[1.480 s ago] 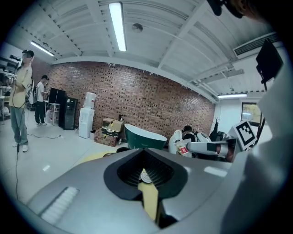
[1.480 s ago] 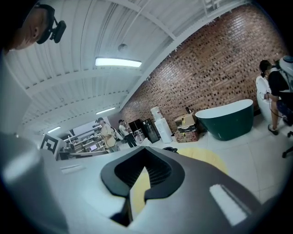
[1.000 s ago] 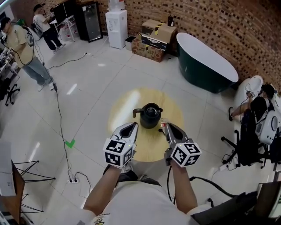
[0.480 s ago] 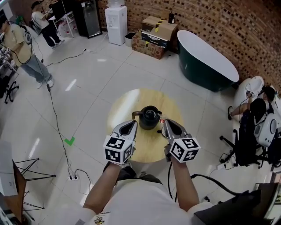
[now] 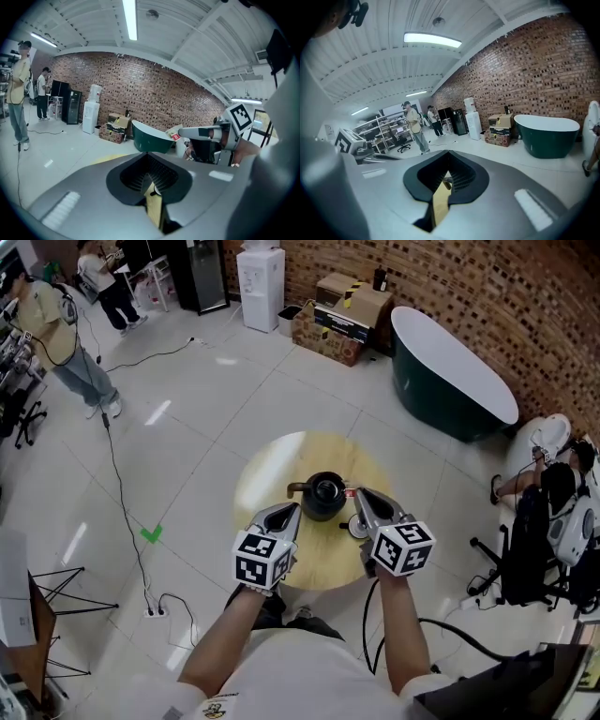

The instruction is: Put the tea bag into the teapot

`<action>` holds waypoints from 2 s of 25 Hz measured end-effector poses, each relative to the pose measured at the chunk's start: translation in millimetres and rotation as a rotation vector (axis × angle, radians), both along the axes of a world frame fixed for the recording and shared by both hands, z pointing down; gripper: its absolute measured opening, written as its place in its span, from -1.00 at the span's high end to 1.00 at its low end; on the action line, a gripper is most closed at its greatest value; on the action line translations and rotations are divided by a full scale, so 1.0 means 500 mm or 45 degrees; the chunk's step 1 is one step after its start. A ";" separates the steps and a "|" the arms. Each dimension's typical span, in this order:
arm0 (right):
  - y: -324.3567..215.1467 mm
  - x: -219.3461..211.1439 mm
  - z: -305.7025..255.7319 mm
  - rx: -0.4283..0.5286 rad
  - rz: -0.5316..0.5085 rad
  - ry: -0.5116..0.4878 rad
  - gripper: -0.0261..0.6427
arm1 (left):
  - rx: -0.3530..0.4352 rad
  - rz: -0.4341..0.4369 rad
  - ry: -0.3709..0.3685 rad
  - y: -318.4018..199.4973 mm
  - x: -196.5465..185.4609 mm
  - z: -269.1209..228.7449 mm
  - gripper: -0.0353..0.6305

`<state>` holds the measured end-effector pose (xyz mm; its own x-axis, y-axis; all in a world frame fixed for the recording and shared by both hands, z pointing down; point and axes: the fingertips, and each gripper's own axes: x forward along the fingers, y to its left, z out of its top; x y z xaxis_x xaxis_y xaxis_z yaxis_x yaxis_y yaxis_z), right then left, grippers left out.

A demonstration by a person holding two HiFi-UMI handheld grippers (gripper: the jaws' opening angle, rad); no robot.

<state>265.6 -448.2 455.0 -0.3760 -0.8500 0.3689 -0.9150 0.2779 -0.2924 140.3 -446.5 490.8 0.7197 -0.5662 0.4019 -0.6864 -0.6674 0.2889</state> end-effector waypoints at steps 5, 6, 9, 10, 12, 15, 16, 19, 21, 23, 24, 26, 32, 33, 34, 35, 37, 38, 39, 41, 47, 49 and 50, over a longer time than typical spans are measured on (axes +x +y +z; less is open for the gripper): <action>-0.052 0.004 0.002 -0.027 -0.054 0.102 0.92 | -0.027 0.005 -0.005 -0.017 0.004 0.025 0.86; -0.061 0.002 0.007 -0.038 -0.068 0.136 0.92 | -0.031 0.007 -0.004 -0.019 0.005 0.029 0.86; -0.084 -0.003 0.031 -0.092 -0.126 0.275 0.92 | -0.042 0.011 0.001 -0.023 0.012 0.041 0.86; -0.090 -0.004 0.042 -0.114 -0.147 0.320 0.91 | -0.046 0.012 0.004 -0.024 0.015 0.044 0.86; -0.101 -0.007 0.068 -0.161 -0.184 0.399 0.92 | -0.055 0.014 0.009 -0.026 0.020 0.051 0.86; -0.112 -0.015 0.119 -0.238 -0.230 0.491 0.92 | -0.069 0.019 0.012 -0.027 0.024 0.065 0.86; -0.115 -0.019 0.137 -0.265 -0.242 0.513 0.92 | -0.075 0.022 0.011 -0.027 0.024 0.070 0.86; -0.119 -0.028 0.187 -0.339 -0.271 0.573 0.91 | -0.093 0.024 0.016 -0.021 0.021 0.082 0.86; -0.118 -0.033 0.211 -0.379 -0.286 0.605 0.92 | -0.102 0.022 0.021 -0.016 0.017 0.086 0.86; -0.117 -0.038 0.228 -0.408 -0.299 0.622 0.91 | -0.108 0.019 0.026 -0.013 0.012 0.089 0.86; -0.118 -0.040 0.235 -0.418 -0.304 0.633 0.91 | -0.110 0.017 0.028 -0.013 0.010 0.090 0.86; -0.121 -0.041 0.247 -0.436 -0.311 0.660 0.91 | -0.112 0.010 0.034 -0.015 0.005 0.092 0.86; -0.123 -0.036 0.296 -0.509 -0.333 0.711 0.91 | -0.121 -0.003 0.046 -0.013 -0.001 0.098 0.86; -0.123 -0.036 0.305 -0.520 -0.336 0.716 0.91 | -0.123 -0.005 0.048 -0.012 -0.002 0.100 0.86; -0.125 -0.036 0.313 -0.529 -0.338 0.720 0.91 | -0.125 -0.008 0.050 -0.011 -0.004 0.101 0.86; -0.127 -0.035 0.321 -0.537 -0.341 0.724 0.91 | -0.126 -0.010 0.052 -0.011 -0.005 0.102 0.86; -0.131 -0.034 0.335 -0.547 -0.347 0.728 0.91 | -0.130 -0.015 0.052 -0.012 -0.006 0.104 0.86; -0.133 -0.034 0.340 -0.551 -0.349 0.725 0.91 | -0.132 -0.017 0.051 -0.012 -0.006 0.105 0.86; -0.134 -0.034 0.344 -0.554 -0.349 0.719 0.90 | -0.134 -0.018 0.051 -0.012 -0.006 0.106 0.86; -0.137 -0.036 0.348 -0.552 -0.339 0.702 0.74 | -0.137 -0.020 0.051 -0.011 -0.010 0.109 0.86; -0.131 -0.040 0.331 -0.510 -0.299 0.656 0.68 | -0.136 -0.025 0.053 -0.010 -0.020 0.118 0.86; -0.124 -0.033 0.311 -0.476 -0.256 0.617 0.73 | -0.133 -0.022 0.051 -0.010 -0.019 0.119 0.86; -0.119 -0.030 0.299 -0.454 -0.230 0.589 0.92 | -0.130 -0.020 0.050 -0.010 -0.019 0.119 0.86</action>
